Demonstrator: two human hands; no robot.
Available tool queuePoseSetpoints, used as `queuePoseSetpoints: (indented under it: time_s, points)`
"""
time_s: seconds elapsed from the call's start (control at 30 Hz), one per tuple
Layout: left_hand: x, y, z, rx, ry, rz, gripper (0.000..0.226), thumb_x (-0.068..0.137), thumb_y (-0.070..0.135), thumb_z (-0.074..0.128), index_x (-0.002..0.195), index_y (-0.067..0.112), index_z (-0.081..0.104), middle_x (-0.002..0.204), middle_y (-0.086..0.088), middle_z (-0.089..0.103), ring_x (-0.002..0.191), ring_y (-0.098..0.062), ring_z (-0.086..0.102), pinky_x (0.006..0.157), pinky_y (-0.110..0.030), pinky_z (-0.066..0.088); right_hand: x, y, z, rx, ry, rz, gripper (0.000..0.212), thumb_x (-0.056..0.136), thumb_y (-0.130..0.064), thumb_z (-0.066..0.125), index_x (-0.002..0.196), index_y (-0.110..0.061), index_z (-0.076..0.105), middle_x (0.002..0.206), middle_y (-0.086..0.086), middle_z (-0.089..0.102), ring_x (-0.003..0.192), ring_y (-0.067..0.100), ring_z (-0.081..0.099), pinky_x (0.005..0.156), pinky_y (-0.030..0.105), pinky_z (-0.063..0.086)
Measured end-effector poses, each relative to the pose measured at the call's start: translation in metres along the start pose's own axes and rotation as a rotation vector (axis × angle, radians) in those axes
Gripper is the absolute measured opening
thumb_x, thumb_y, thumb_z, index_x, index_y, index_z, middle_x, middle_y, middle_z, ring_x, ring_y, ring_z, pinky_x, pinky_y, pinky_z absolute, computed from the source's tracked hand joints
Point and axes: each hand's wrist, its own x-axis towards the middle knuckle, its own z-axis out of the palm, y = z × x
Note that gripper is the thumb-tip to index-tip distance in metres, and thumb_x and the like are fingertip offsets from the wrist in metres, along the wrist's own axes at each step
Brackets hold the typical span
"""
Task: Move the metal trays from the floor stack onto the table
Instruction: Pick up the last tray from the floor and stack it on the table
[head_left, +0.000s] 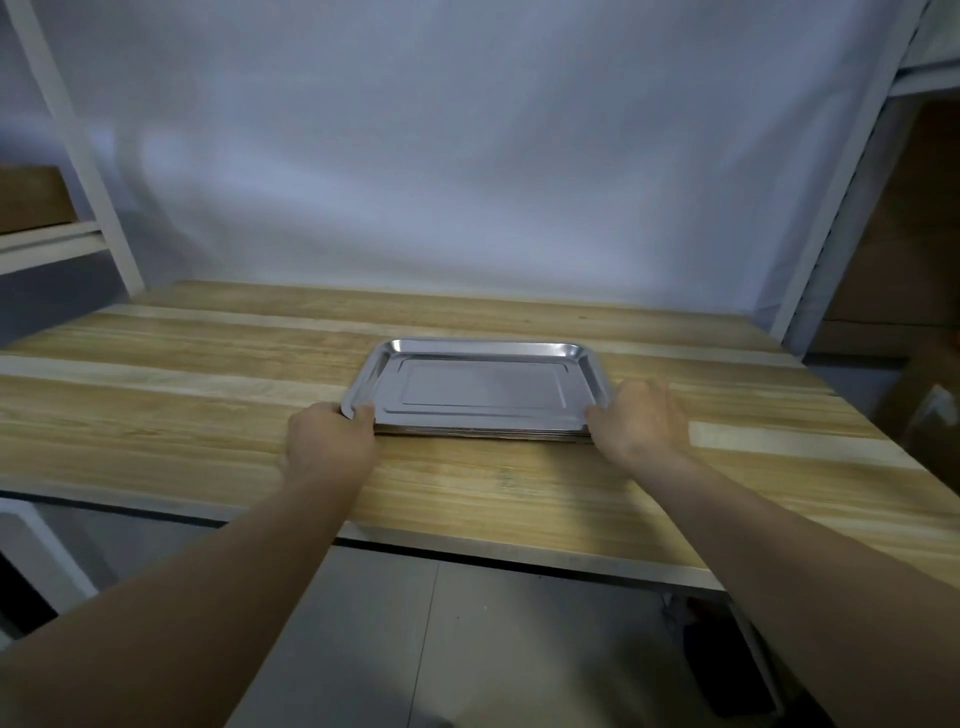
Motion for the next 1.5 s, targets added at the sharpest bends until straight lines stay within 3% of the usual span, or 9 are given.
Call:
queuePoseSetpoints:
  time_s: [0.17, 0.27, 0.43, 0.57, 0.8, 0.93, 1.07, 1.27, 1.5]
  points:
    - [-0.004, 0.005, -0.001, -0.062, 0.046, -0.060, 0.027, 0.092, 0.026, 0.058, 0.103, 0.005, 0.071, 0.067, -0.002, 0.060, 0.067, -0.025, 0.060, 0.063, -0.032, 0.049, 0.013, 0.001, 0.000, 0.242, -0.054, 0.106, 0.008, 0.085, -0.007, 0.056, 0.079, -0.002, 0.059, 0.103, 0.021, 0.063, 0.066, 0.031, 0.058, 0.047, 0.024, 0.036]
    - [-0.007, 0.007, -0.003, -0.080, 0.074, -0.066, 0.026, 0.092, 0.021, 0.059, 0.107, 0.003, 0.069, 0.060, 0.008, 0.049, 0.072, -0.026, 0.061, 0.076, -0.040, 0.056, 0.016, -0.002, -0.001, 0.283, -0.051, 0.152, 0.009, 0.087, -0.004, 0.056, 0.078, -0.003, 0.056, 0.100, 0.020, 0.061, 0.053, 0.020, 0.047, 0.040, 0.023, 0.028]
    - [-0.008, 0.006, -0.005, -0.125, 0.057, -0.072, 0.016, 0.092, 0.021, 0.059, 0.094, 0.011, 0.071, 0.066, 0.006, 0.052, 0.078, -0.030, 0.063, 0.078, -0.037, 0.053, 0.014, -0.001, -0.001, 0.327, -0.025, 0.199, 0.018, 0.087, -0.003, 0.057, 0.069, -0.005, 0.055, 0.083, 0.013, 0.059, 0.053, 0.019, 0.046, 0.041, 0.023, 0.028]
    - [-0.012, 0.006, -0.006, -0.147, 0.079, -0.049, 0.032, 0.093, 0.024, 0.058, 0.118, 0.006, 0.067, 0.096, -0.006, 0.069, 0.069, -0.017, 0.054, 0.068, -0.027, 0.044, 0.011, -0.002, -0.004, 0.370, -0.021, 0.219, 0.021, 0.087, -0.002, 0.056, 0.067, -0.006, 0.052, 0.071, 0.009, 0.053, 0.050, 0.020, 0.045, 0.040, 0.022, 0.027]
    - [-0.013, 0.005, -0.006, -0.256, 0.039, -0.055, 0.038, 0.093, 0.029, 0.058, 0.125, 0.010, 0.063, 0.110, -0.006, 0.069, 0.061, -0.006, 0.046, 0.053, -0.020, 0.033, 0.008, -0.005, -0.008, 0.651, 0.038, 0.257, 0.017, 0.088, -0.004, 0.053, 0.089, 0.005, 0.068, 0.088, 0.012, 0.064, 0.057, 0.022, 0.054, 0.049, 0.027, 0.045]
    - [-0.011, 0.009, -0.010, -0.374, 0.037, -0.111, 0.042, 0.093, 0.033, 0.056, 0.131, 0.016, 0.060, 0.117, -0.002, 0.068, 0.077, -0.013, 0.055, 0.069, -0.027, 0.041, 0.004, -0.009, -0.019, 0.962, -0.030, 0.299, 0.016, 0.091, 0.004, 0.049, 0.095, 0.000, 0.064, 0.084, 0.007, 0.064, 0.062, 0.023, 0.066, 0.056, 0.033, 0.060]
    - [-0.006, 0.016, -0.012, -0.507, 0.039, -0.107, 0.035, 0.094, 0.034, 0.055, 0.125, 0.021, 0.064, 0.097, 0.001, 0.069, 0.065, -0.009, 0.053, 0.055, -0.024, 0.046, 0.004, -0.010, -0.025, 1.024, 0.030, 0.282, 0.026, 0.089, 0.006, 0.051, 0.100, -0.008, 0.071, 0.093, 0.009, 0.071, 0.076, 0.024, 0.071, 0.063, 0.034, 0.062]
    - [-0.007, 0.035, -0.014, -0.564, 0.103, -0.037, 0.040, 0.094, 0.029, 0.057, 0.133, 0.016, 0.055, 0.085, 0.014, 0.060, 0.074, -0.009, 0.058, 0.059, -0.022, 0.045, -0.001, -0.018, -0.033, 1.166, 0.011, 0.303, 0.024, 0.094, 0.000, 0.050, 0.080, -0.012, 0.064, 0.083, 0.005, 0.066, 0.069, 0.024, 0.070, 0.063, 0.030, 0.059]
    - [0.001, 0.010, -0.010, -0.442, 0.024, -0.114, 0.044, 0.094, 0.030, 0.057, 0.134, 0.012, 0.055, 0.119, -0.004, 0.063, 0.093, -0.018, 0.054, 0.080, -0.029, 0.041, -0.002, -0.010, -0.015, 1.007, 0.002, 0.341, 0.024, 0.093, -0.001, 0.049, 0.076, -0.014, 0.061, 0.074, 0.001, 0.059, 0.070, 0.022, 0.057, 0.069, 0.035, 0.050]
